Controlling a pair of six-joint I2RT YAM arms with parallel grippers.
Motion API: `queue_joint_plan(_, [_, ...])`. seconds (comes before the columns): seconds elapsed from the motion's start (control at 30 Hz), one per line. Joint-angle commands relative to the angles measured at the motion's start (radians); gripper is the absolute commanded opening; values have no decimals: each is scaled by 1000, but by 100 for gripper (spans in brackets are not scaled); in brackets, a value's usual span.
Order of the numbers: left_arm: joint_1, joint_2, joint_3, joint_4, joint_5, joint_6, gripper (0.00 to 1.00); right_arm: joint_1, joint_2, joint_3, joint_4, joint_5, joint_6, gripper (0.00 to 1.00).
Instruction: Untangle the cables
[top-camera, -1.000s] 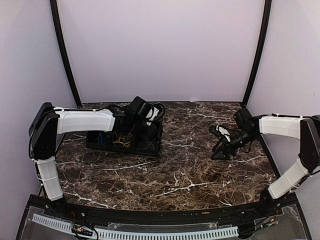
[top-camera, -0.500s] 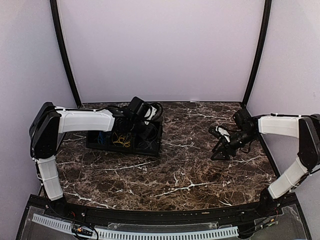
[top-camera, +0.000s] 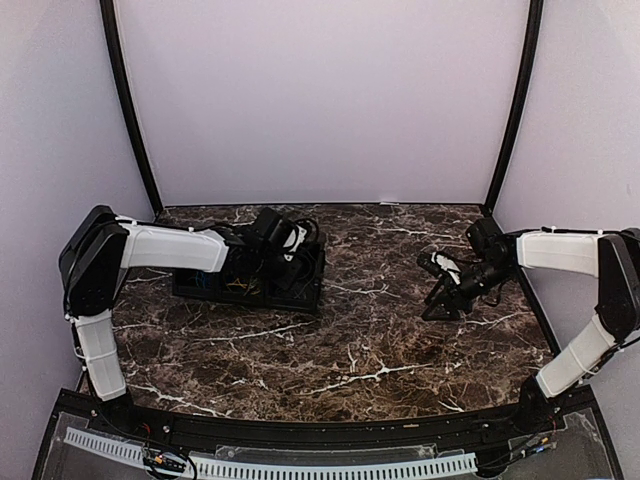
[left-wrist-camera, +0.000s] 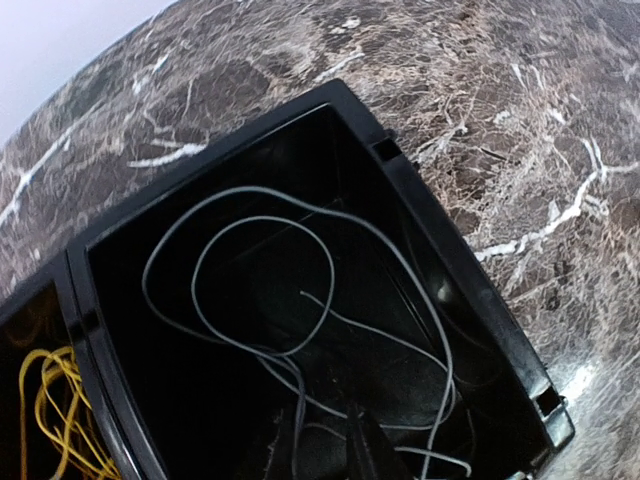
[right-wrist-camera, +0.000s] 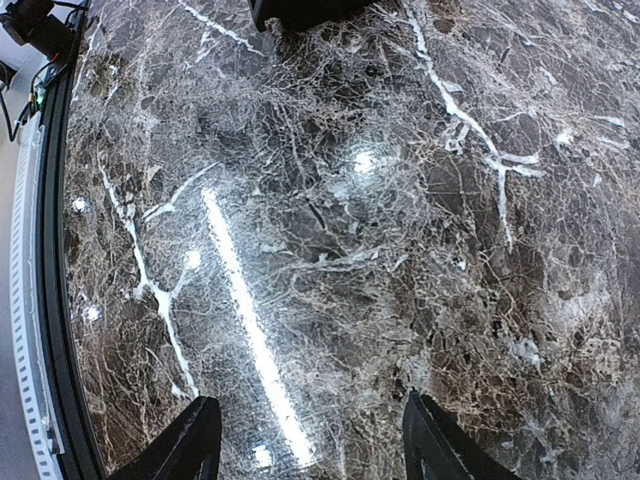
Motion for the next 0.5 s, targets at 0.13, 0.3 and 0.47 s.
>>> queue_joint_plan(0.13, [-2,-153,-39,-18,6,-50,32,9,-34,28,8,10,14,64])
queue_joint_plan(0.3, [-2,-235,-38,-36,19,-60,44,9,-73,52,1,31,31,65])
queue_joint_plan(0.47, [-3,-318,-9,-147,-25,-60,59,9,-158,102,32,126,93,67])
